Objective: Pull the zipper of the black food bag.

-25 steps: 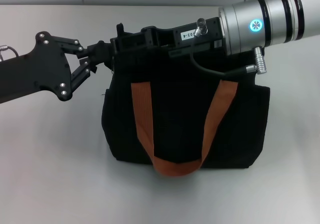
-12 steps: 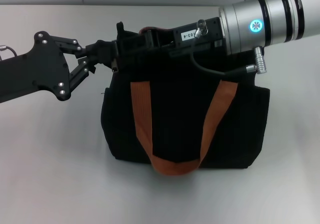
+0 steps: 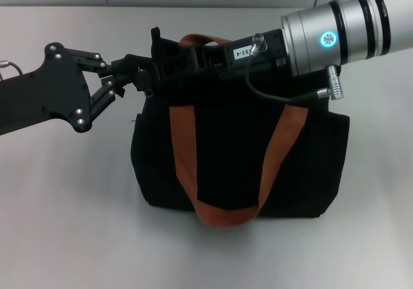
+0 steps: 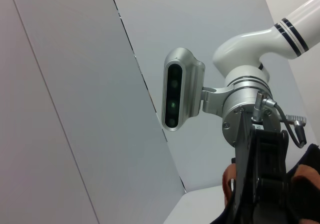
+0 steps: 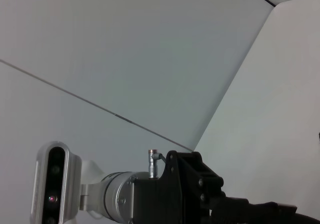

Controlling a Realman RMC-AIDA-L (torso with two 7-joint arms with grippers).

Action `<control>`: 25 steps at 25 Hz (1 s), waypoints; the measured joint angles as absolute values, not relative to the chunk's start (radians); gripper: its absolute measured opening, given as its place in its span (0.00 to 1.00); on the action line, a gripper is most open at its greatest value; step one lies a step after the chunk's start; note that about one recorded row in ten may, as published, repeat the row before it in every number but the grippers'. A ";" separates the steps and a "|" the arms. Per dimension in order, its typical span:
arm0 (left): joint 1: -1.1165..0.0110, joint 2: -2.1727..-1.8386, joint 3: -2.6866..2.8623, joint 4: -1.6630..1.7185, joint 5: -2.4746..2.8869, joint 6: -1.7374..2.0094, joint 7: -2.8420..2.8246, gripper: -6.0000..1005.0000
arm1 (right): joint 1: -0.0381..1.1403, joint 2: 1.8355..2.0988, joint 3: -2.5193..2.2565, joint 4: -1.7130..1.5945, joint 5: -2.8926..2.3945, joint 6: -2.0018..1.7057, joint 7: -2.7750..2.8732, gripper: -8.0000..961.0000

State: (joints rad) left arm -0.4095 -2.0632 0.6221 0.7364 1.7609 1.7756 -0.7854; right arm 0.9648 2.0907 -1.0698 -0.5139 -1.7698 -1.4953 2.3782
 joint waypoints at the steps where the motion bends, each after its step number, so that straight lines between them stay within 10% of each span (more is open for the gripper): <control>1: -0.409 -2.063 0.622 0.736 1.761 1.776 -0.785 0.08 | 0.965 2.091 -1.070 -0.514 -1.771 -1.495 2.378 0.40; 25: -0.402 -2.063 0.626 0.736 1.755 1.777 -0.785 0.08 | 0.963 2.089 -1.104 -0.533 -1.768 -1.454 2.376 0.14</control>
State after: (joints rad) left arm -0.4019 -2.0627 0.6259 0.7362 1.7555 1.7772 -0.7854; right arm 0.9635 2.0892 -1.1045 -0.5330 -1.7684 -1.4540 2.3762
